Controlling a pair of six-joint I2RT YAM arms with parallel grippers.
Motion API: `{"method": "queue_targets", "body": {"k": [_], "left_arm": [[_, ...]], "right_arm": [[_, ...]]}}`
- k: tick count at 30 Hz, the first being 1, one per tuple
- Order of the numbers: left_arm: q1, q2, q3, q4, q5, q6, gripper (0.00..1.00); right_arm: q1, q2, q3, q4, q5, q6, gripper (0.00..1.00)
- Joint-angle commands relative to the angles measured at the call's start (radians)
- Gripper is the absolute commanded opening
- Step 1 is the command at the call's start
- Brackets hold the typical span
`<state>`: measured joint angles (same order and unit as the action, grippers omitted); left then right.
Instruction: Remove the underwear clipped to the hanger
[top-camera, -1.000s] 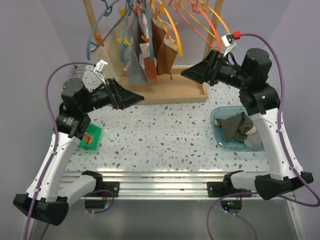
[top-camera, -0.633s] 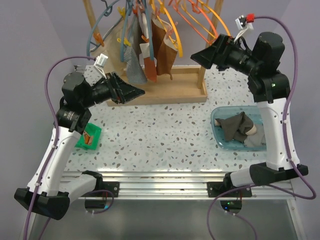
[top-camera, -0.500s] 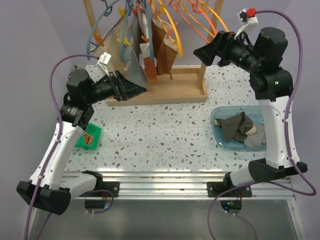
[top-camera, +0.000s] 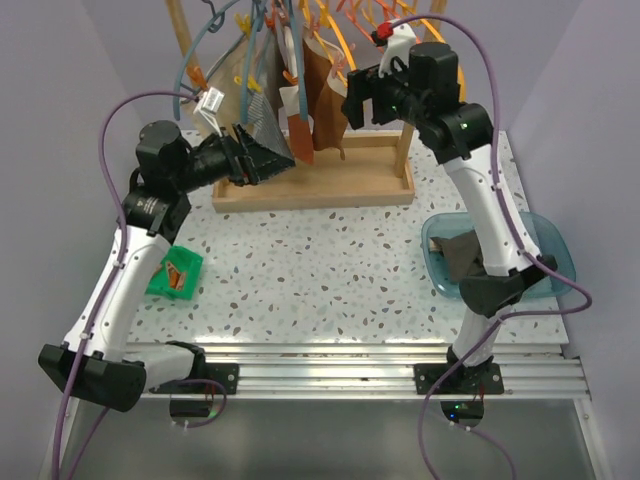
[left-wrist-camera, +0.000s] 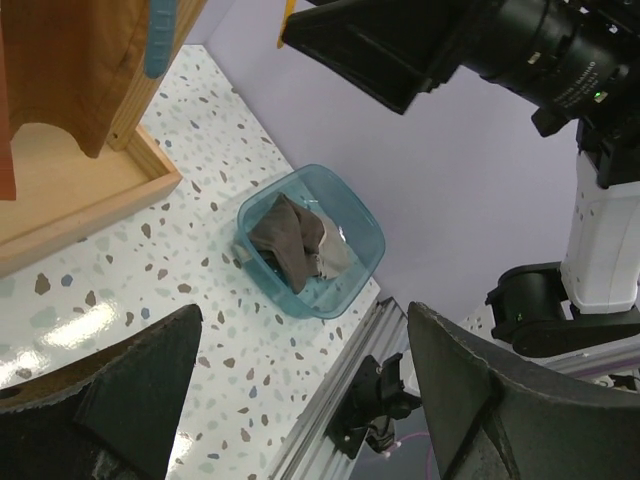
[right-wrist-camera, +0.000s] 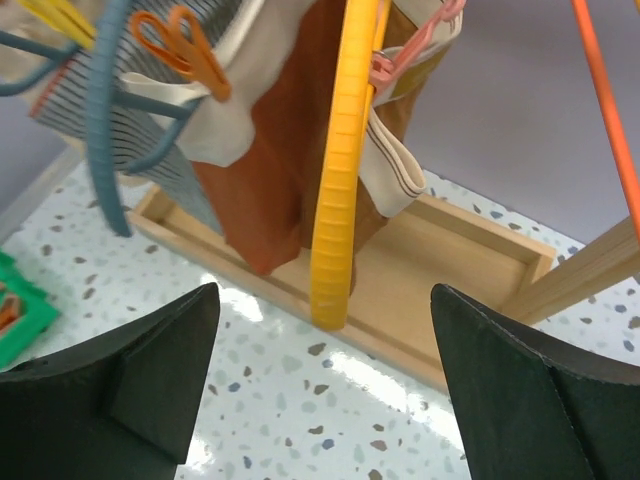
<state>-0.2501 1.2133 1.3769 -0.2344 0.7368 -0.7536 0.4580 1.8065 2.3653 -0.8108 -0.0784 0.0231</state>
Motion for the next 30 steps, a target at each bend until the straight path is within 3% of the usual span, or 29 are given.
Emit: {"method": "queue_targets", "body": {"k": [1,8,15,16,18,19,30], "left_arm": [[-0.005,-0.027,0.031,-0.049,-0.02,0.065,0.87],[-0.002,-0.058,-0.012,-0.065,-0.031,0.092,0.87],[0.008,-0.066,-0.032,-0.071,-0.02,0.112,0.87],[0.011,-0.067,-0.032,-0.074,-0.02,0.115,0.87],[0.02,-0.067,-0.032,-0.083,-0.02,0.128,0.87],[0.021,-0.069,-0.032,-0.085,-0.02,0.132,0.87],[0.034,-0.06,-0.03,-0.083,-0.011,0.135,0.87]], "right_arm": [[0.015,0.017,0.034,0.071,0.19,-0.063,0.9],[0.025,0.135,0.112,0.136,0.166,0.006,0.85],[0.039,0.254,0.259,0.159,0.082,0.06,0.61],[0.041,0.267,0.271,0.15,0.081,0.069,0.44],[0.041,0.272,0.266,0.133,0.081,0.075,0.21],[0.042,0.268,0.25,0.136,0.081,0.078,0.0],[0.042,0.153,0.209,0.202,0.112,0.087,0.0]]}}
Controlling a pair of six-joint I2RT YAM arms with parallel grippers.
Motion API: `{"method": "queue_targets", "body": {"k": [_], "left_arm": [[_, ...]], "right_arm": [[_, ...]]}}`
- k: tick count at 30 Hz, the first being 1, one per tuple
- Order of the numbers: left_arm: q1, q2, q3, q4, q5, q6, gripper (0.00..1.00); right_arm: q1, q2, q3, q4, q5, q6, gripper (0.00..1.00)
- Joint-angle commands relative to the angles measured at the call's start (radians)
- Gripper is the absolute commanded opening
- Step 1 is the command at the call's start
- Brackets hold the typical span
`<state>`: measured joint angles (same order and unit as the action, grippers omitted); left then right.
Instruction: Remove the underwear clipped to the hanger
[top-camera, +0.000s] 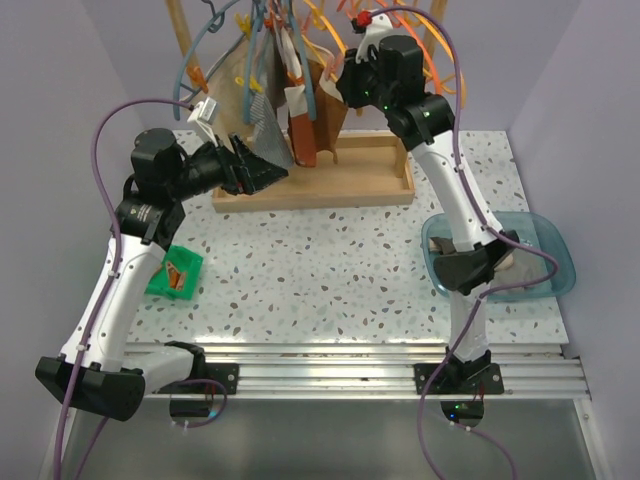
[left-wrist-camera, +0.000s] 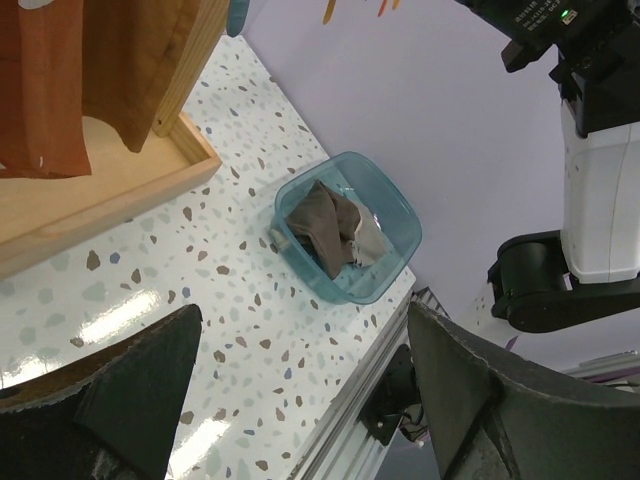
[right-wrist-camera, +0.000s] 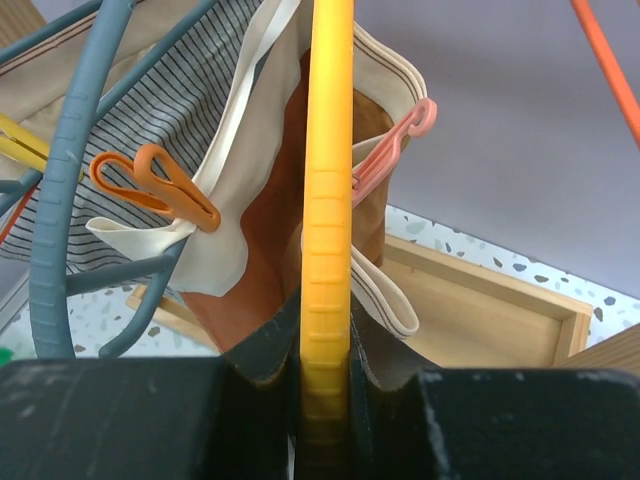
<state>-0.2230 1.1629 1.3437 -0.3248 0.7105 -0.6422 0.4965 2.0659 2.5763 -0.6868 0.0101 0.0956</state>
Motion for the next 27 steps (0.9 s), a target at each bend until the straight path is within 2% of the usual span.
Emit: {"method": "queue_targets", "body": {"k": [1,8,13,16,27], "left_arm": [[0.008,-0.009,0.003,0.006,0.014,0.024,0.87],[0.011,-0.012,0.006,0.004,0.01,0.016,0.88],[0.014,-0.02,0.005,0.0,0.001,0.009,0.87],[0.014,-0.034,-0.003,-0.006,-0.009,0.004,0.87],[0.014,-0.055,-0.048,0.05,-0.025,-0.028,0.87]], "right_arm": [[0.002,-0.118,-0.007,0.088,0.056,0.015,0.0],[0.002,-0.204,-0.082,0.193,0.197,0.001,0.0],[0.004,-0.196,-0.048,0.156,0.202,-0.002,0.0],[0.004,-0.249,-0.111,0.15,0.202,-0.002,0.0],[0.002,-0.686,-0.709,0.251,0.108,0.001,0.0]]}}
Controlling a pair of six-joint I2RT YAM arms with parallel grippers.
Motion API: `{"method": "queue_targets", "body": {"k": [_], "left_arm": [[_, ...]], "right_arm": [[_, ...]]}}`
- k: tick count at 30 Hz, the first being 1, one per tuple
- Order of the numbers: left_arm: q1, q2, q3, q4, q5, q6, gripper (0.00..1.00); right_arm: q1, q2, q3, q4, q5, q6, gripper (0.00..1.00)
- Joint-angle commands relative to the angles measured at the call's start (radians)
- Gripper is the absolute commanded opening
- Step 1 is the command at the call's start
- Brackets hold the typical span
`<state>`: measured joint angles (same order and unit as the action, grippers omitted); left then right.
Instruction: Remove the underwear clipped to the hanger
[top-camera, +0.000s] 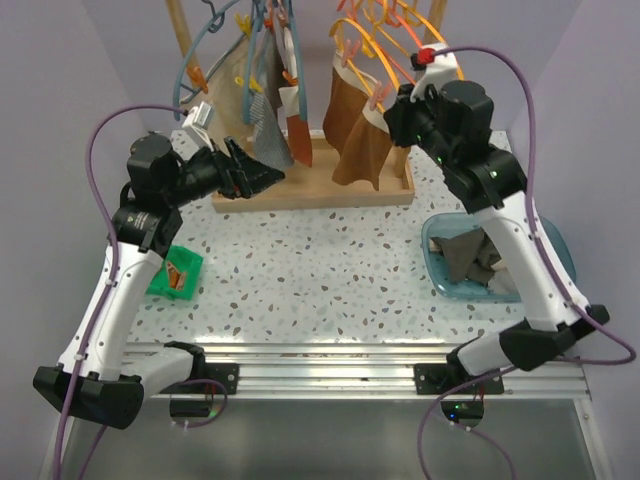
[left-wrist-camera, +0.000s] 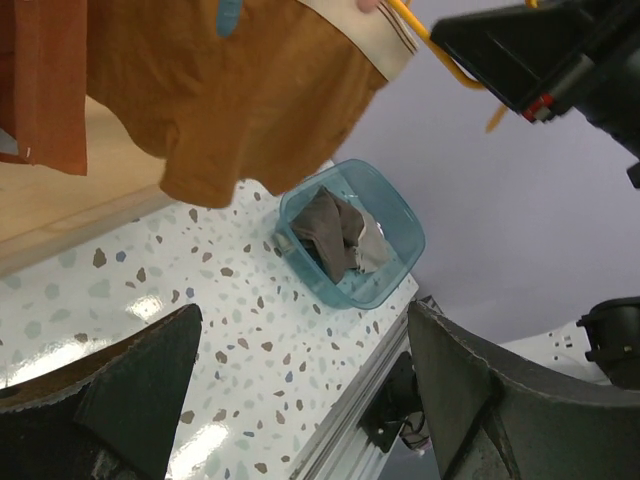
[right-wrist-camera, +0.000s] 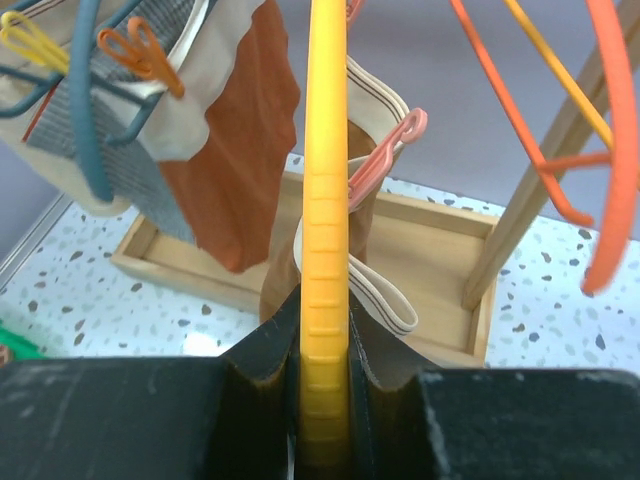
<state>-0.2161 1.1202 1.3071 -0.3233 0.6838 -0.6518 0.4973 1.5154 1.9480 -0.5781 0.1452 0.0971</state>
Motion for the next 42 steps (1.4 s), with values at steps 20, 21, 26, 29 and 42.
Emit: {"method": "queue_targets", "body": {"k": [20,21,26,29,42], "left_arm": [[-0.078,0.01,-0.092,-0.026,-0.062,0.035,0.85],[-0.097,0.015,-0.101,-0.046,-0.094,0.053,0.85],[-0.153,-0.022,-0.245,-0.011,-0.161,0.021,0.84],[-0.175,-0.06,-0.31,0.023,-0.19,-0.009,0.84],[-0.328,-0.109,-0.462,0.018,-0.447,-0.137,0.82]], "right_arm": [[0.003,-0.682,-0.761,-0.174,-0.171,0.202,0.0],[0.003,-0.704,-0.808,-0.149,-0.186,0.243,0.0],[0.036,-0.712,-1.053,0.061,-0.231,0.335,0.0],[0.092,-0.69,-1.124,0.139,-0.217,0.369,0.0],[0.372,-0.618,-1.212,0.248,-0.01,0.53,0.0]]}}
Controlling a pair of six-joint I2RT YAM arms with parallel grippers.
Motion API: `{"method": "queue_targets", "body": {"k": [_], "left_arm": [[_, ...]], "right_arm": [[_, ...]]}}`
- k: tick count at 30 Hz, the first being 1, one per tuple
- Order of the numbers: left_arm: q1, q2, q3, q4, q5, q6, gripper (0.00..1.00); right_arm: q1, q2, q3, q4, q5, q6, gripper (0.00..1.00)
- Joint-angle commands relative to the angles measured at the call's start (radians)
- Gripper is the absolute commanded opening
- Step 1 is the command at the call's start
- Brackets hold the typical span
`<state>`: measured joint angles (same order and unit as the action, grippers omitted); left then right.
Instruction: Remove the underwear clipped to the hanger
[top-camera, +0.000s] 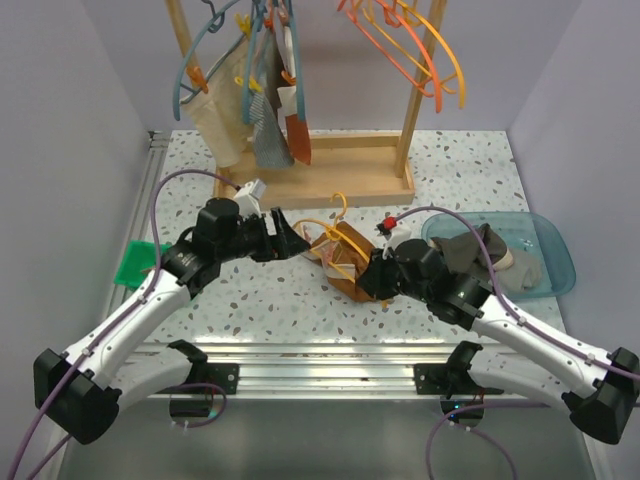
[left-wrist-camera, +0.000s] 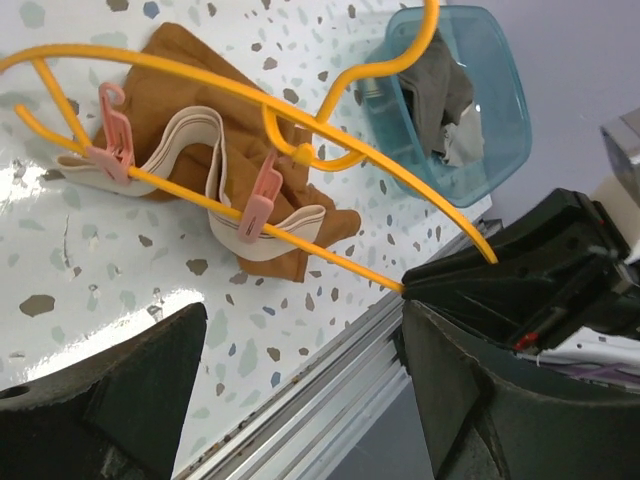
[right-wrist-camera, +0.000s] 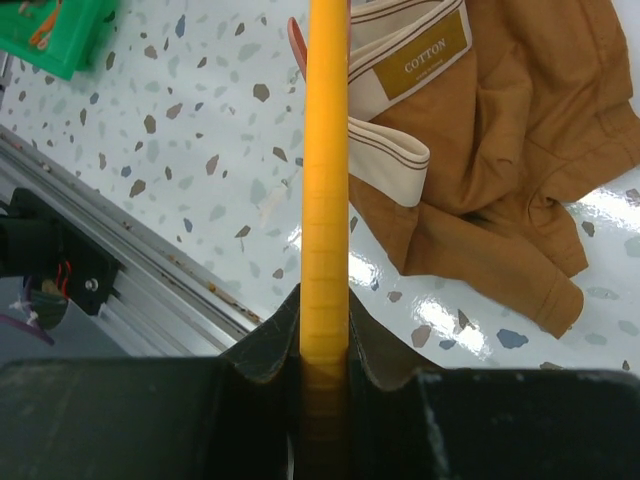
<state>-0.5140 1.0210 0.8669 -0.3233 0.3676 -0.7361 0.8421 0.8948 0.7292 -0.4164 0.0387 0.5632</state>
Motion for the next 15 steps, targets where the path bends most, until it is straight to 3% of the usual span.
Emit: {"method": "queue_targets", "body": {"k": [1,9,15], "left_arm": [[-0.038,-0.006,-0.032,0.015,-0.153,-0.057,0.82],[-0.124,0.111,-0.016,0.004,-0.355,-0.127,0.8],[-0.198,0.258,0.084,-0.014,-0.479,-0.181,0.8]], "right_arm": [[0.032,0.003,0.01,0.087,0.114,0.07,0.0],[0.054,0.003,0.013,0.05,0.135,0.106,0.0],[0.069,-0.028,-0.007,0.034,0.147,0.124,0.0]]}}
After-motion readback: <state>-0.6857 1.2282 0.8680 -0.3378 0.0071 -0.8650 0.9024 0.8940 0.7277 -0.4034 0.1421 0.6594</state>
